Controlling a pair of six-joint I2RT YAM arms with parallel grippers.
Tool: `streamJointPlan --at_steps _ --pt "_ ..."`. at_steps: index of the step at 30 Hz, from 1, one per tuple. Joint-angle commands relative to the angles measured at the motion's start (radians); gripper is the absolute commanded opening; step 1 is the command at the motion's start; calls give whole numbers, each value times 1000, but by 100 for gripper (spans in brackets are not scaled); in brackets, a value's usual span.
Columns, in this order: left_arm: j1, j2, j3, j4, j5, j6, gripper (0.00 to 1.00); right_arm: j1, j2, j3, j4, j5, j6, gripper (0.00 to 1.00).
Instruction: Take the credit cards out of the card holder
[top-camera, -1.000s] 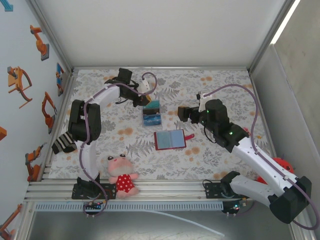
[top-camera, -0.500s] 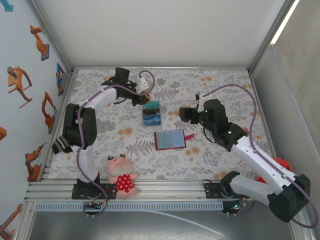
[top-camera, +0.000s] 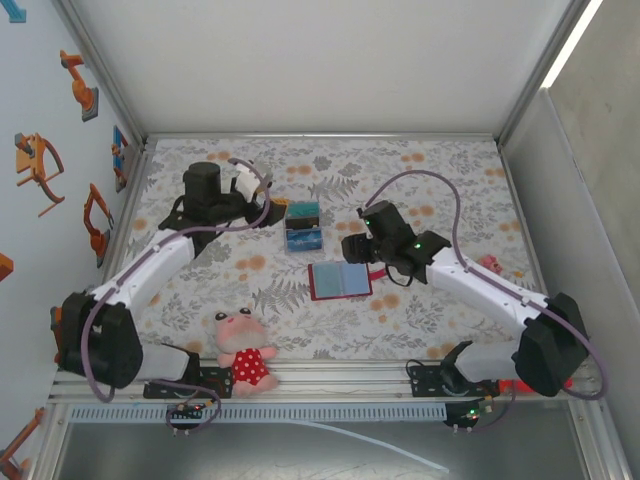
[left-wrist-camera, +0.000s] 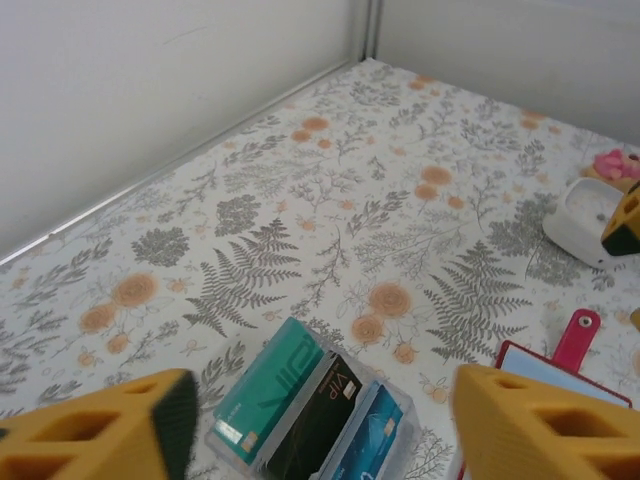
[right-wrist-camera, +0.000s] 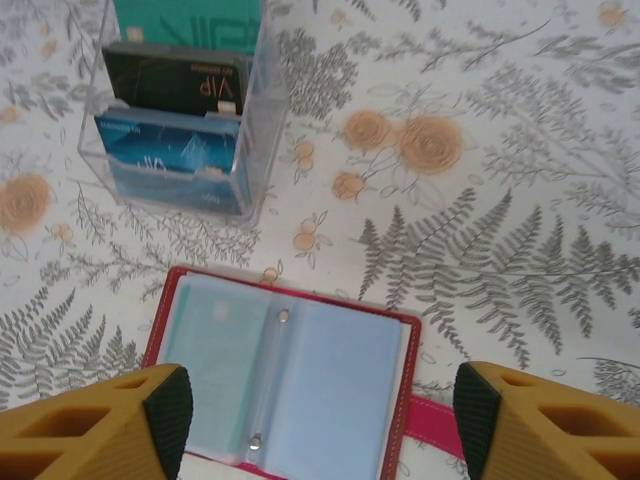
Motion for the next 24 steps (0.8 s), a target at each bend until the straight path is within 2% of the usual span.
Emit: streamJointPlan --at_steps 1,7,11,16,24 --pt "6 -104 -66 79 -72 -167 97 50 64 58 -60 18 32 65" --pt "6 -243 -192 83 -233 -330 97 126 197 109 -61 -25 59 58" --pt "6 -327 -285 150 -333 -448 97 149 266 128 -35 -74 72 52" --pt "7 -425 -385 207 -363 -497 97 162 333 144 -13 -107 81 52" --pt "6 -559 -483 185 -495 -624 97 188 431 194 -62 -93 78 54"
